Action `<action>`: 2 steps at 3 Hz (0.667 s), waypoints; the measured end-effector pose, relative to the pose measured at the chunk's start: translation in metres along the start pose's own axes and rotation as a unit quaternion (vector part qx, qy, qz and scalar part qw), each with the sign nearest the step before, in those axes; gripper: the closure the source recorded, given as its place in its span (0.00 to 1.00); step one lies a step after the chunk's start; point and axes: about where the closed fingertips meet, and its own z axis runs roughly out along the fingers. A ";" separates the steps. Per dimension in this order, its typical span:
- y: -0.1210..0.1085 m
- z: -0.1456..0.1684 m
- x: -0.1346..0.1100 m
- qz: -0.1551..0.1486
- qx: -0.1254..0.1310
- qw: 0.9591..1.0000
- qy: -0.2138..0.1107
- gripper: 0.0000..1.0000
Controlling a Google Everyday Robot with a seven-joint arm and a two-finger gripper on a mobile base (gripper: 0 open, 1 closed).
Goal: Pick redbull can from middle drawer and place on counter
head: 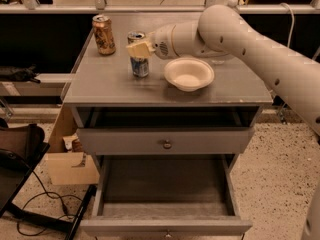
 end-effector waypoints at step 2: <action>0.000 0.000 0.000 0.000 0.000 1.000 0.000 0.43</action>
Offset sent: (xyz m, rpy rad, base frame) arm 0.0000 0.0000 0.0000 0.0000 0.0000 0.0000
